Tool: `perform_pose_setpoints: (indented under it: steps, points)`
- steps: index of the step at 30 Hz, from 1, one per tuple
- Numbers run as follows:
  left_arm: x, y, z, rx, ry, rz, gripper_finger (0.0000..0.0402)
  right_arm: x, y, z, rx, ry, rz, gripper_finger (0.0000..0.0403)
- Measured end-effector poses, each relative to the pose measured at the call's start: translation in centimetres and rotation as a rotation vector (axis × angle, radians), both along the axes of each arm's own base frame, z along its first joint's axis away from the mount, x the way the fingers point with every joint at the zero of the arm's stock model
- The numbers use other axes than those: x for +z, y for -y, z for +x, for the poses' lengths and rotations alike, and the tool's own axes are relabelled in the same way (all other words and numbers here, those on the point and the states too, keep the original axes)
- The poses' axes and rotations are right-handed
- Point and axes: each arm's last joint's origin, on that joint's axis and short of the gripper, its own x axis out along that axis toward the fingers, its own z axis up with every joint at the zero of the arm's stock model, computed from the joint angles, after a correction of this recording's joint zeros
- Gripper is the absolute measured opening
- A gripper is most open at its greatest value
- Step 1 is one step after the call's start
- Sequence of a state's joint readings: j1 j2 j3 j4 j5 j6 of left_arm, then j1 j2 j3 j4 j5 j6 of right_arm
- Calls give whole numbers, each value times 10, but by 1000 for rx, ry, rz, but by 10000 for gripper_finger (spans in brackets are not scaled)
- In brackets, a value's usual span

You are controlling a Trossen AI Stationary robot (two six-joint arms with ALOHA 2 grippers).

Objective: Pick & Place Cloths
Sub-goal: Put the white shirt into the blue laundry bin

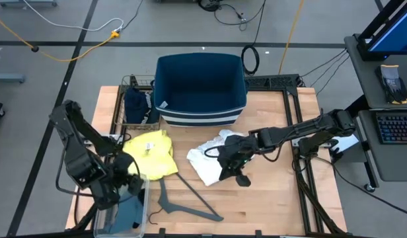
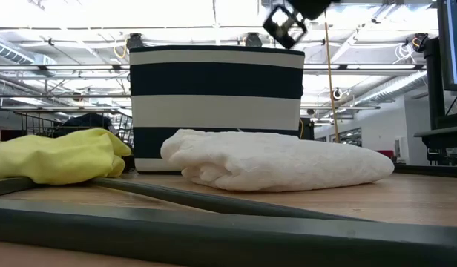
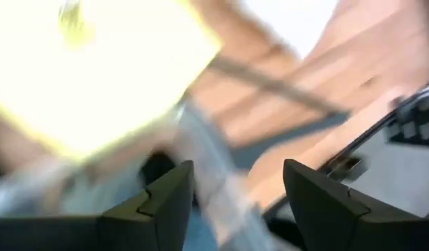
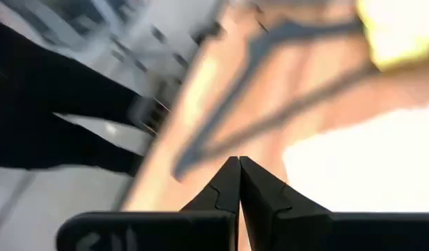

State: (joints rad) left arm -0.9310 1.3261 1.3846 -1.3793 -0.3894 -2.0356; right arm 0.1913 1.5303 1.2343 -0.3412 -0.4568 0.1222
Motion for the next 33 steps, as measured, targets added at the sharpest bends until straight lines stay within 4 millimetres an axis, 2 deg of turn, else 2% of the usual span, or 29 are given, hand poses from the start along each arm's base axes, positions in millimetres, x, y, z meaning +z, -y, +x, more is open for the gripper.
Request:
perform_pose_setpoints:
  steps: [4,8,13,17,22,33]
  points:
    - [6,-7,1,-55,150,162,216,-9,4,-7,-13,-62,-143,0]
    - [8,-9,3,-90,229,282,225,-10,5,-7,62,-3,-231,0]
    - [9,-10,3,-96,256,323,245,-7,5,-4,126,104,-298,5]
    - [9,-10,4,-92,259,323,263,-8,8,-3,132,140,-416,25]
    - [10,-11,4,-86,270,333,284,-8,9,-3,152,166,-491,77]
    - [10,-11,4,-85,271,332,303,-11,12,-3,121,169,-574,232]
